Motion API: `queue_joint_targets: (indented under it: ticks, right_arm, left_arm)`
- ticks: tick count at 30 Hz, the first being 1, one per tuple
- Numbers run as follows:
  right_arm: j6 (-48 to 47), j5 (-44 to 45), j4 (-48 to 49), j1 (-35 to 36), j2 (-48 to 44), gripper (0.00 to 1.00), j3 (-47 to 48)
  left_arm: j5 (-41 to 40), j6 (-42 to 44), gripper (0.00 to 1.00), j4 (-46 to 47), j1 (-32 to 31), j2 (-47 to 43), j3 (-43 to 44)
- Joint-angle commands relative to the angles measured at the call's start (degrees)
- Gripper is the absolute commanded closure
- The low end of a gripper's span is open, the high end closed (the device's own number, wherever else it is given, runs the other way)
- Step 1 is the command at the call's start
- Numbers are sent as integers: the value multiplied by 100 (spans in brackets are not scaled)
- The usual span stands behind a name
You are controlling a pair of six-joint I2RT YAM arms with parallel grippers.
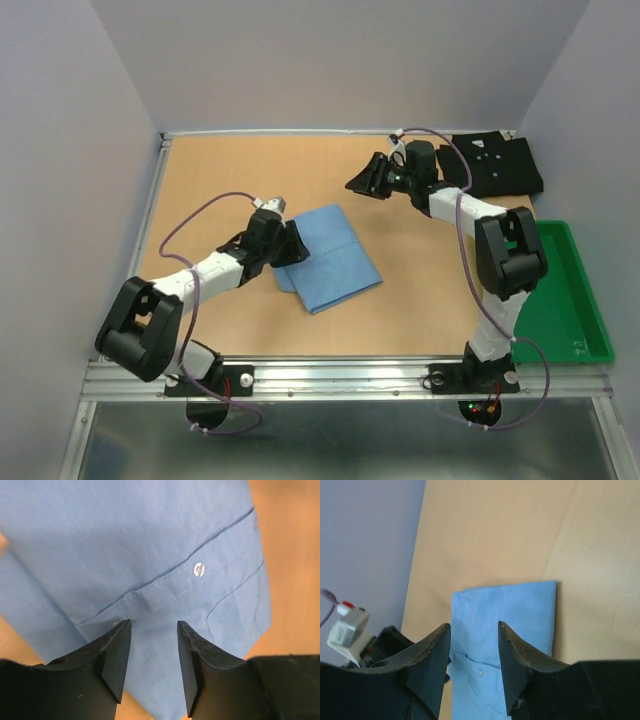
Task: Fold and stack the long sleeve shirts
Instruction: Fold the shirt
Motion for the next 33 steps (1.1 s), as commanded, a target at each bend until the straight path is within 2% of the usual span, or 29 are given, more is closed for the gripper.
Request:
queue_joint_targets:
  ticks: [1, 6, 13, 17, 23, 29, 33]
  right_arm:
    - [-918, 418, -694, -30, -956, 52, -970]
    - [-1780, 954, -1863, -21, -2011, 53, -1763]
    - [-2080, 1060, -2409, 67, -2750, 57, -2730]
    - [-2080, 1051, -2471, 278, -2681, 59, -2994]
    - [-2045, 1333, -2444, 928, -2338, 63, -3126]
    - [-1562, 1666, -2102, 2026, -1899, 67, -3171]
    - [-947, 1596, -1601, 3043, -1286, 67, -2671]
  left_arm:
    - [-311, 113, 44, -423, 356, -617, 458]
    - [-558, -28, 42, -670, 867, -504, 704]
    - [-610, -186, 52, -485, 1009, 427, 1100]
    - [-654, -248, 57, -459, 1017, 1077, 1293]
    - [-856, -107, 57, -468, 1026, 1649, 1566]
    - [-901, 331, 57, -529, 1044, 2300, 2127]
    - [-1023, 1086, 56, -835, 1061, 3019, 3190]
